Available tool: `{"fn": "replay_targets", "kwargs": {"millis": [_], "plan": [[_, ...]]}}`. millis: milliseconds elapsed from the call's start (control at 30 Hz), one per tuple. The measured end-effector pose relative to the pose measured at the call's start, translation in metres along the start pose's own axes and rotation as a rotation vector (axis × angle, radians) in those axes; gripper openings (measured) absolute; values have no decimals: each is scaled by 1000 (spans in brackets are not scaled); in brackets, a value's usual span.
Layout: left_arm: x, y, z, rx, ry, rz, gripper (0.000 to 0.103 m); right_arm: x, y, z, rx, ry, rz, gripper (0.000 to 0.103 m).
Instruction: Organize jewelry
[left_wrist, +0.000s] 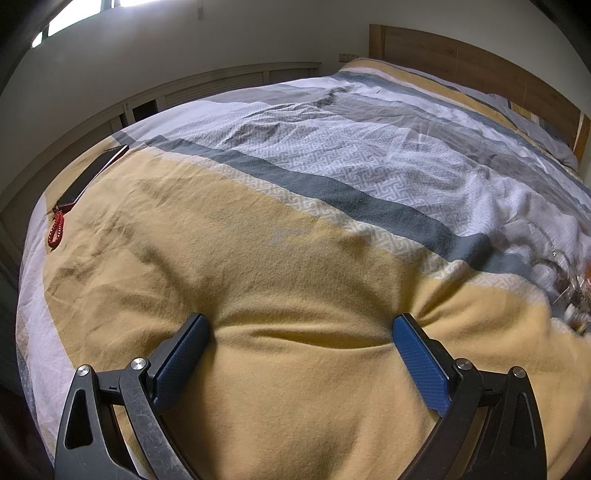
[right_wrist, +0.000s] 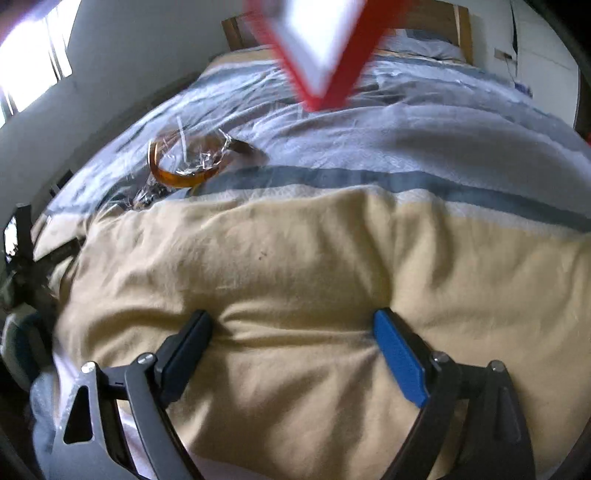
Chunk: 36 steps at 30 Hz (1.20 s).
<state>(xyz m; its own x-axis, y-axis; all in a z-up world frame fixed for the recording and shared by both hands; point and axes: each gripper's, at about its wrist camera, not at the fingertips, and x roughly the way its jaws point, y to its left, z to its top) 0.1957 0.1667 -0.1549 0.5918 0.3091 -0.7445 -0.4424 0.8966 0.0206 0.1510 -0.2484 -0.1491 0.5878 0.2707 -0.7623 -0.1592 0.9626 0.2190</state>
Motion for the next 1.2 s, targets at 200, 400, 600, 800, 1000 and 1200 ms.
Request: {"fn": "replay_targets", "kwargs": {"millis": [200, 400, 600, 800, 1000, 1200], "plan": [[1, 0, 0, -3, 0, -3, 99, 2, 5, 0, -22, 6, -26, 90], [1, 1, 0, -4, 0, -3, 99, 0, 3, -1, -19, 5, -22, 90], [1, 1, 0, -5, 2, -4, 99, 4, 5, 0, -18, 3, -21, 90], [-6, -5, 4, 17, 19, 50, 99, 3, 4, 0, -17, 3, -21, 90], [-37, -27, 26, -35, -50, 95, 99, 3, 4, 0, -18, 4, -21, 90], [-28, -33, 50, -197, -86, 38, 99, 3, 4, 0, -18, 4, -22, 90]]}}
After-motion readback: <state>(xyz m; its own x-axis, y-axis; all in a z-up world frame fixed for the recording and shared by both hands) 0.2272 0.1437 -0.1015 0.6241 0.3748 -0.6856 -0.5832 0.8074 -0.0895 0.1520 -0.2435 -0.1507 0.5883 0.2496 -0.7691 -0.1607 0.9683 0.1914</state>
